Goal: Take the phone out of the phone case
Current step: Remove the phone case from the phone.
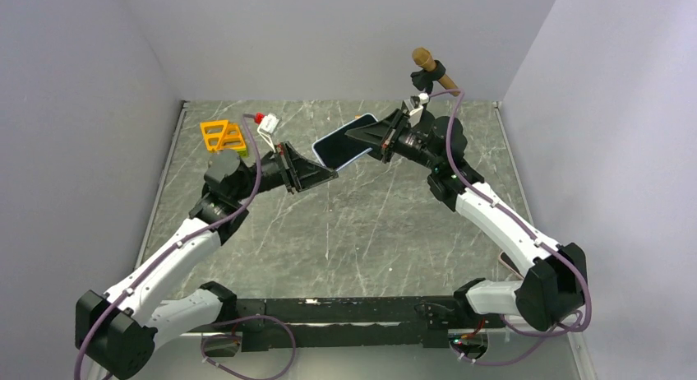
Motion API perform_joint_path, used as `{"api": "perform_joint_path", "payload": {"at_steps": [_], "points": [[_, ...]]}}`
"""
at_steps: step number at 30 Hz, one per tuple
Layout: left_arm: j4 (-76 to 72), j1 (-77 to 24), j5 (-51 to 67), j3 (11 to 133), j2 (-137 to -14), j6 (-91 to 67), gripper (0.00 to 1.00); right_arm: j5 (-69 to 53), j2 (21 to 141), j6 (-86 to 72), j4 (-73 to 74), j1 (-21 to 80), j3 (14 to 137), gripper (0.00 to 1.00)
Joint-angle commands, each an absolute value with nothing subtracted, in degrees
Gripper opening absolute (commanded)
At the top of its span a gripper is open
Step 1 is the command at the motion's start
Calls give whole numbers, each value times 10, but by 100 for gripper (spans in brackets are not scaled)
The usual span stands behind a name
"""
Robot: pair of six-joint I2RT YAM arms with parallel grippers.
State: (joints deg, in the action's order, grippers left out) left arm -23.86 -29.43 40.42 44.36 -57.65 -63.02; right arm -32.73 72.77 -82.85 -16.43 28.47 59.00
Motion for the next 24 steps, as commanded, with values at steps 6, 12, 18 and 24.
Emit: {"api": "perform_joint_path", "payload": {"at_steps": [6, 12, 18, 24], "points": [[-218, -293, 440, 504, -611, -322, 0, -432, 746, -1133, -352, 301, 547, 0], [-230, -254, 435, 489, -663, -378, 0, -430, 752, -1180, -420, 296, 553, 0], [-128, -255, 421, 527, -667, -412, 2, -427, 747, -1151, -468, 254, 546, 0], [-79, -266, 434, 529, -622, -529, 66, -492, 749, -1016, -425, 197, 546, 0]]}}
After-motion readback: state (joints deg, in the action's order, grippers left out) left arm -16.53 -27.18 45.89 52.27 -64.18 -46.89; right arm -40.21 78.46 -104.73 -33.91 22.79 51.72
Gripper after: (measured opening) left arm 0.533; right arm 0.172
